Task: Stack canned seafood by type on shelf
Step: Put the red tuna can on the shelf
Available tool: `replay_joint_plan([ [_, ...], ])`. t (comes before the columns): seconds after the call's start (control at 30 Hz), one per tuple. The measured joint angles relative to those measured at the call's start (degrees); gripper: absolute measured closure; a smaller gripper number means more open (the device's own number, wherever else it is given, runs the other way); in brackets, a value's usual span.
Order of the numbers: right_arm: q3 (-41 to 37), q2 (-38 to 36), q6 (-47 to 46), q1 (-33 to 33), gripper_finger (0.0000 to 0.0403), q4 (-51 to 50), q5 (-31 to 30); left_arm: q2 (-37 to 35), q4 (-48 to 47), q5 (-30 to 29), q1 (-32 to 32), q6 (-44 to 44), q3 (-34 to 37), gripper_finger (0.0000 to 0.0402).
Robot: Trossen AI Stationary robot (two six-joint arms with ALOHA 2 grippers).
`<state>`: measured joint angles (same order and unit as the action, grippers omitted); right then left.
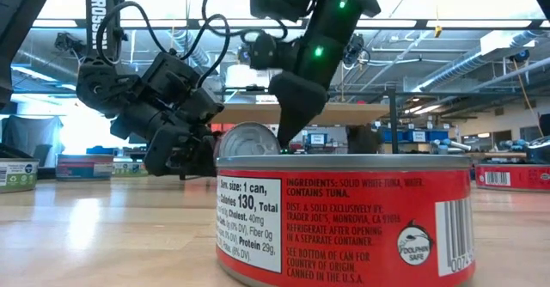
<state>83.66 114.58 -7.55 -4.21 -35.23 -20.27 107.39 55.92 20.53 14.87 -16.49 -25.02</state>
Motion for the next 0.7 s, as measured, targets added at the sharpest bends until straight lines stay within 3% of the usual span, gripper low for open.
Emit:
replay_joint_plan([
  [0.27, 0.0, -5.4, -6.1, -1.6, 0.0359, -3.8, -1.3, 0.0, -0.1, -0.3, 0.0, 0.0, 0.0, 0.0397],
  [0.47, 0.0, -5.9, -10.3, -3.8, 0.0376, -3.0, -1.1, 0.0, -0.1, -0.1, 0.1, 0.0, 0.0, 0.0397],
  [0.7, -4.3, -4.0, -12.4, -5.5, 0.0394, 5.9, -1.0, 0.0, -0.6, 3.3, 0.1, 0.2, 0.0, 0.0397],
])
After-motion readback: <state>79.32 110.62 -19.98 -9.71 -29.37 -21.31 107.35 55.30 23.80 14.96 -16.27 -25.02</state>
